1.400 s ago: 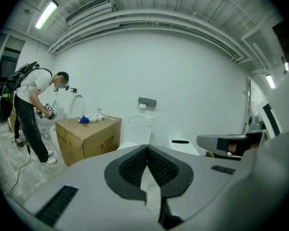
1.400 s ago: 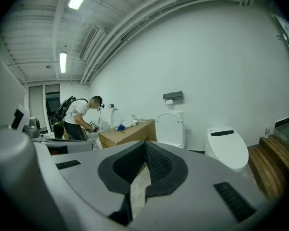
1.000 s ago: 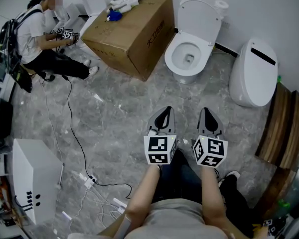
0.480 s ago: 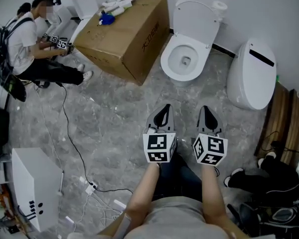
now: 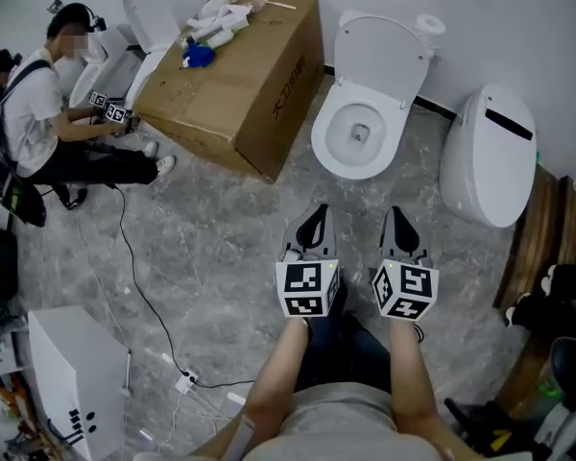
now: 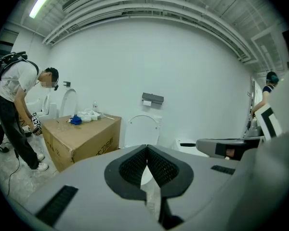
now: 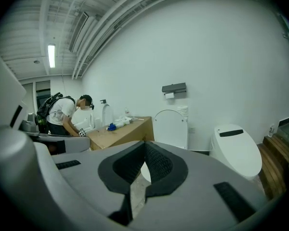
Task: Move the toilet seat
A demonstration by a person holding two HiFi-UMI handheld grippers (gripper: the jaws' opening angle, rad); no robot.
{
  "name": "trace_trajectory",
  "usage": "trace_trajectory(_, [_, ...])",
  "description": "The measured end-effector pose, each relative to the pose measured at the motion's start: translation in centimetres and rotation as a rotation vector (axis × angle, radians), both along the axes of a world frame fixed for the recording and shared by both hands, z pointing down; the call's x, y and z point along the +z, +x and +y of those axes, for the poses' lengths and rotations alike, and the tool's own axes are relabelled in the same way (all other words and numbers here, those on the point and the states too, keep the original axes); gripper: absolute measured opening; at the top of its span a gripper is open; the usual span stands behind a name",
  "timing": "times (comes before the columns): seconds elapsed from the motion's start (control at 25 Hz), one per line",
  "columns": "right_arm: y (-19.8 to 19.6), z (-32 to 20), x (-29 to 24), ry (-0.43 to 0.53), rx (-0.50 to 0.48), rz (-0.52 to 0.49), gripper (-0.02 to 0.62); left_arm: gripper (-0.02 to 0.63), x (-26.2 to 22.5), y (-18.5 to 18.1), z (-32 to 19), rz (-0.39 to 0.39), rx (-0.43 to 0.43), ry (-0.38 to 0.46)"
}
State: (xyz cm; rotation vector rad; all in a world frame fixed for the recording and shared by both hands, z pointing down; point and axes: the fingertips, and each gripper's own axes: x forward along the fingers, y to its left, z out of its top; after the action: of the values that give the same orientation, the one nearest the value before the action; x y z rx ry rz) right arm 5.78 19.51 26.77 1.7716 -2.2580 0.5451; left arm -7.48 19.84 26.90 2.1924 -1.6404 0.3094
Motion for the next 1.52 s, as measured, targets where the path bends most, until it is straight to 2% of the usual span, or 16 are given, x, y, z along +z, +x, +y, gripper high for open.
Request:
trace_trajectory(0.72, [-1.9, -7.3, 1.9, -0.051, 0.058, -0.002, 0.015, 0.015, 2.5, -1.7, -8.4, 0.03, 0.053, -0.053])
trace_trajectory(1.16, [-1.3, -10.6, 3.1, -0.07, 0.035, -0.005, 0.015, 0.015, 4.2, -1.9, -11.1, 0.027, 0.011, -0.086])
trace_trajectory(1.52, [0.7, -15.0, 4.1, -0.093, 0.022, -0.009, 0.015, 0.015, 4.7, 0.0, -15.4, 0.017, -0.007, -0.1])
